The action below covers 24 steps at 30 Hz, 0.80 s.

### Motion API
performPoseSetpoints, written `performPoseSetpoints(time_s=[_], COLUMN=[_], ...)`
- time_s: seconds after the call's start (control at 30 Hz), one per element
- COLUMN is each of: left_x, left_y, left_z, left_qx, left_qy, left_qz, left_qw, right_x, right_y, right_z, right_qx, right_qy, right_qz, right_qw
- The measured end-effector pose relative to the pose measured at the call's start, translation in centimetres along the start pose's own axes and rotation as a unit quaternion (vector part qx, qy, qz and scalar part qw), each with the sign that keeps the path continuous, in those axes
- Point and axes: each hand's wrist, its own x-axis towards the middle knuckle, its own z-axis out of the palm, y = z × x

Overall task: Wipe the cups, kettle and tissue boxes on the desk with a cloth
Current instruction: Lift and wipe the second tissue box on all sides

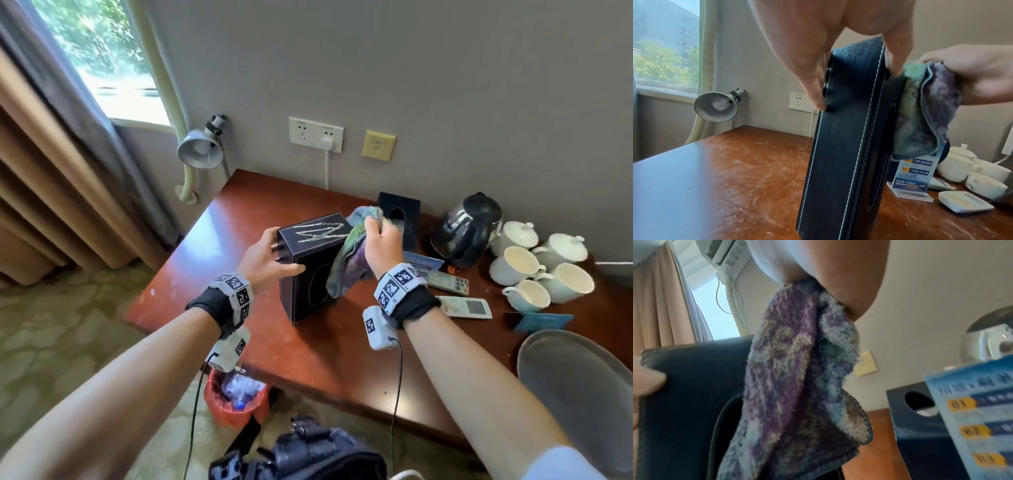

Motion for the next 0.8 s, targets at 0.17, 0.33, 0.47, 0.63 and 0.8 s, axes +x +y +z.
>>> performPoseSetpoints(time_s=[0.17, 0.33, 0.47, 0.63, 0.8], left_x=[0.6, 1.1, 0.5, -0.9, -0.9], left_y=[1.3, 2.3, 0.9, -0.4, -0.3], left_z=[-0.2, -0.7, -1.8, -2.3, -2.6], left_qx=[0.05, 0.096, 0.112, 0.081, 0.098], left_qy=[0.014, -0.003, -0.01, -0.03, -0.057], left_qz=[-0.003, 0.01, 0.028, 0.039, 0.047], left_qw=[0.999, 0.995, 0.993, 0.995, 0.992], right_x=[1.2, -0.6, -3.1, -4.9, -3.1], right_y=[-4.1, -4.9, -4.3, -2.7, -1.7], right_z=[-0.1, 3.3, 6.6, 7.3, 4.8], right_qx=[0.001, -0.253, -0.321, -0.352, -0.342], right_qy=[-0.019, -0.165, -0.158, -0.131, -0.099], right_qz=[-0.053, -0.155, -0.212, -0.254, -0.187], right_qw=[0.998, 0.941, 0.91, 0.891, 0.915])
